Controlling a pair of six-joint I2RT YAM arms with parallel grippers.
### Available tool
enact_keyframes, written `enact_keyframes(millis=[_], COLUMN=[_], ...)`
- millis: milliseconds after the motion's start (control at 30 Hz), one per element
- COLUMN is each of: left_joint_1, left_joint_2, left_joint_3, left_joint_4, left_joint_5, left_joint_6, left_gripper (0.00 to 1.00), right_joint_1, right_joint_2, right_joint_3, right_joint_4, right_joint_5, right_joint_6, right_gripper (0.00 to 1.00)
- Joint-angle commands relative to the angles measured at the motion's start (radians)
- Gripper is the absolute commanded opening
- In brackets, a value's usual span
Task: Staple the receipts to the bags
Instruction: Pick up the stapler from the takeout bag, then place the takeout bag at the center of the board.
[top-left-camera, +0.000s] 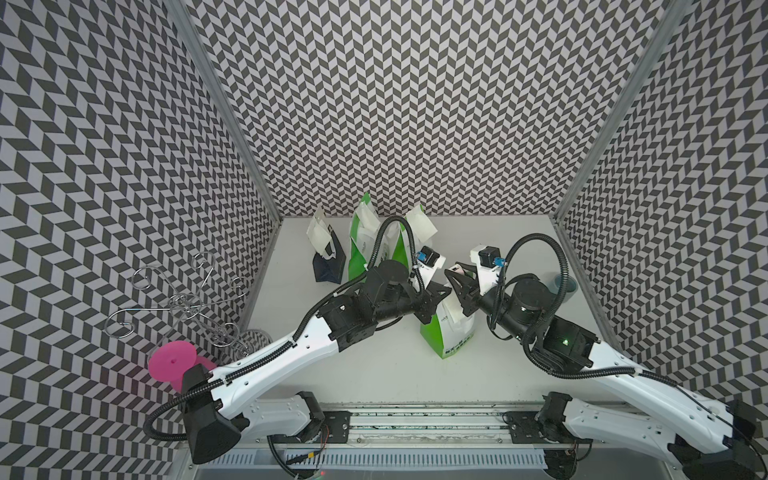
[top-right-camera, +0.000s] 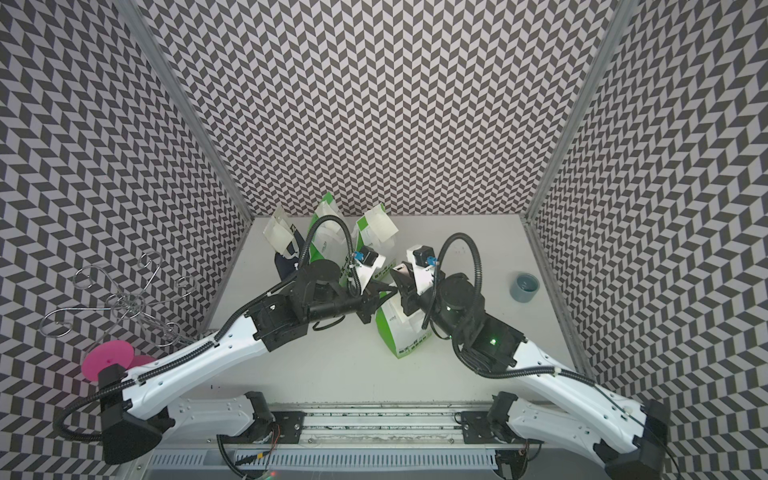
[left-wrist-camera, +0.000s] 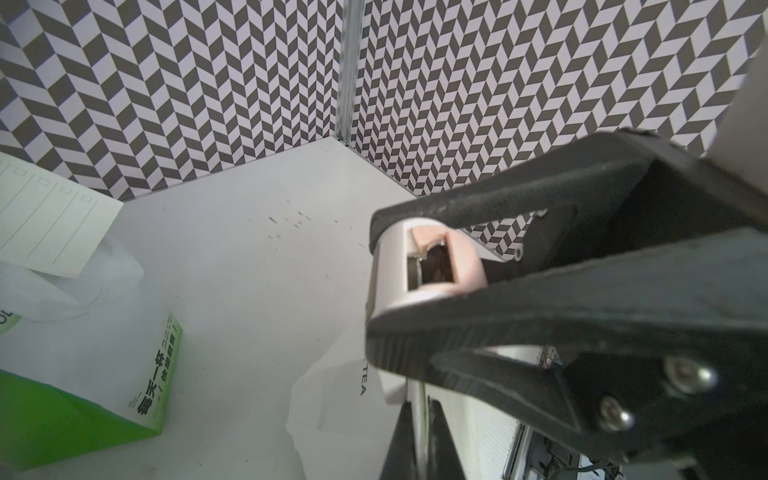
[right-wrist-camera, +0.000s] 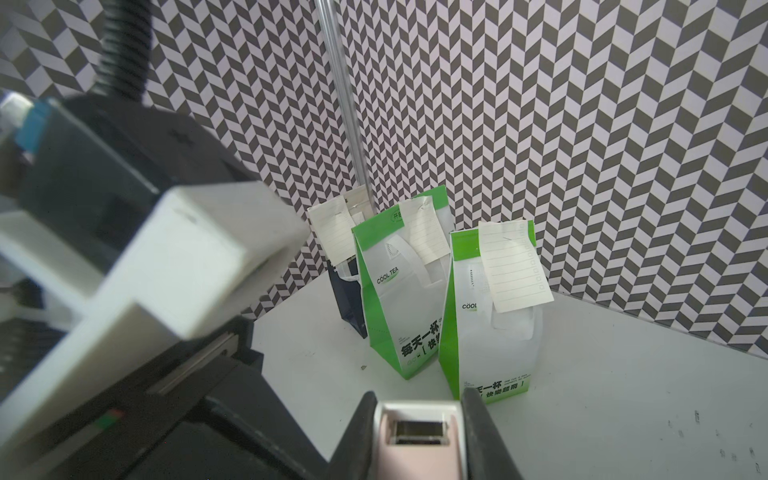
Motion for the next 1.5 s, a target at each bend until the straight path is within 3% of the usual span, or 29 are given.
enact_keyframes(millis=[0, 133, 267, 400, 733, 1000, 1200, 1267, 1467], left_joint_1=[-0.011, -0.011, -0.002, 0.024, 0.129, 0.171, 0.189, 0.188, 0.192], left_joint_2=[0.009, 0.012, 0.061, 0.181, 0.541, 0.747, 0.879, 0.894, 0.876], left_joint_3=[0.014, 0.025, 0.059, 0.160, 0.502, 0.745, 0.919, 0.931, 0.928], left_joint_4=[0.024, 0.018, 0.039, 0.079, 0.099, 0.026, -0.088, -0.089, -0.052], left_joint_5=[0.023, -0.021, -0.090, -0.155, -0.151, -0.155, -0.105, -0.091, -0.045], left_joint_6=[-0.037, -0.036, -0.016, 0.020, 0.058, 0.080, 0.096, 0.097, 0.085], left_gripper=[0.00, 0.00, 0.00, 0.00, 0.00, 0.00, 0.00, 0.07, 0.49], right_joint_1=[0.003, -0.027, -0.121, -0.200, -0.209, -0.209, -0.209, -0.209, -0.209], right_joint_2=[0.034, 0.027, -0.015, -0.078, -0.194, -0.249, -0.199, -0.186, -0.123], right_joint_3=[0.074, 0.090, 0.091, 0.058, -0.041, -0.060, -0.062, -0.077, -0.105], right_joint_4=[0.146, 0.155, 0.102, 0.029, -0.112, -0.302, -0.518, -0.565, -0.663], right_joint_5=[0.116, 0.222, 0.273, 0.283, 0.301, 0.215, -0.002, -0.075, -0.184], right_joint_6=[0.041, 0.078, 0.114, 0.156, 0.228, 0.317, 0.391, 0.404, 0.418], right_gripper=[0.08, 0.07, 0.06, 0.06, 0.07, 0.07, 0.07, 0.07, 0.07])
